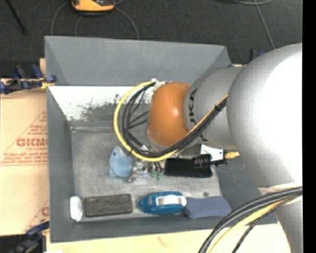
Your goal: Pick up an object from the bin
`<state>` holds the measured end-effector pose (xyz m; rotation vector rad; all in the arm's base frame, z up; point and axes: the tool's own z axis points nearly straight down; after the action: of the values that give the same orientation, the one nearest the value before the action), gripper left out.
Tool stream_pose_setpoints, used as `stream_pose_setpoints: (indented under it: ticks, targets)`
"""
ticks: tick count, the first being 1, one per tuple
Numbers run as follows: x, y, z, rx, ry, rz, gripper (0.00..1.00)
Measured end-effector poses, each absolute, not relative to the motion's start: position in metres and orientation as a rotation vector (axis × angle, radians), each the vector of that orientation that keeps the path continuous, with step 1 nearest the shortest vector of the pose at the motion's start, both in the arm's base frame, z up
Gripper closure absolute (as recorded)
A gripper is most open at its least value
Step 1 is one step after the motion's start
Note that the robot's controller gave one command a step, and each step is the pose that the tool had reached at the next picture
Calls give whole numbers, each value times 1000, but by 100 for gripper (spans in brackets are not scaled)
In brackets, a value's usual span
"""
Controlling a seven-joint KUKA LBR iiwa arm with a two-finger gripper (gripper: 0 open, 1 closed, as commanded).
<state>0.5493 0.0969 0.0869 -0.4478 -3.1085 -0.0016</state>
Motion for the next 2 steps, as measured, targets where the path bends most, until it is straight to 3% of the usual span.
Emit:
stream_pose_setpoints:
  ticks: [2]
  targets:
    - [550, 97, 131, -445, -3108, 0, 100]
